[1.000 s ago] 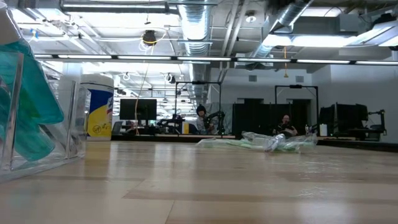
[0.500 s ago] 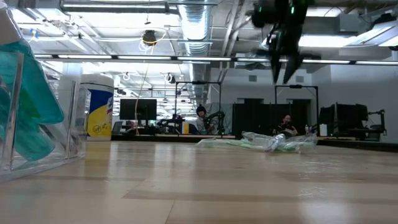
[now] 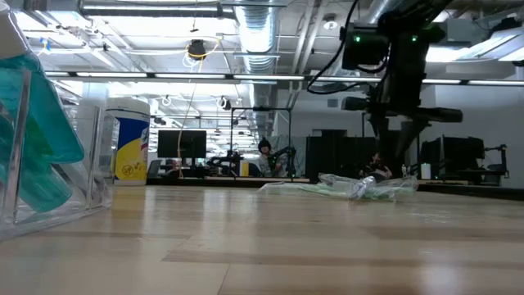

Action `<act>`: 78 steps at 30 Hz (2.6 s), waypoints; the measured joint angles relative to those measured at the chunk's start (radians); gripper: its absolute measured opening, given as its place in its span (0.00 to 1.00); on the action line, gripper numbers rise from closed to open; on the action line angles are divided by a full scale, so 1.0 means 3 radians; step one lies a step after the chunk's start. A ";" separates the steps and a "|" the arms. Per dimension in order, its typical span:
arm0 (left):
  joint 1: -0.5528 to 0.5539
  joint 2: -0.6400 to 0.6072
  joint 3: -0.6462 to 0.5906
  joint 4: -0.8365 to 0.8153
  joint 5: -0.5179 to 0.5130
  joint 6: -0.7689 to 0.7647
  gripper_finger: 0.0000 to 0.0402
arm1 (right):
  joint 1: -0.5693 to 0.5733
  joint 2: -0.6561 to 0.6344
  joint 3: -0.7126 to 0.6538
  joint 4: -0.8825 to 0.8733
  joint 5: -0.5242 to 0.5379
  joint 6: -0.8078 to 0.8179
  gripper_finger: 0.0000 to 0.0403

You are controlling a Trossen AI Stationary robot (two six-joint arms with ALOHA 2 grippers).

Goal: Pick & Place toothbrushing station
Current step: Put the purple toothbrush into the transparent organizer

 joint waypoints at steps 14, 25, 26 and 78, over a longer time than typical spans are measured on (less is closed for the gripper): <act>0.0027 0.0001 -0.0251 0.0024 0.0143 -0.0284 0.56 | -0.0135 0.0228 0.0005 0.0449 0.0030 -0.0158 0.29; 0.0027 0.0001 -0.0254 0.0025 0.0139 -0.0290 0.56 | -0.0195 0.0572 0.0005 0.0811 -0.0175 -0.0275 0.29; 0.0027 0.0001 -0.0254 0.0019 0.0139 -0.0293 0.56 | -0.0199 0.0589 0.0005 0.0812 -0.0194 -0.0278 0.29; 0.0061 0.0001 -0.0254 -0.0213 0.0146 -0.0296 0.54 | -0.0281 0.0645 0.0006 0.0832 -0.0472 -0.0452 0.07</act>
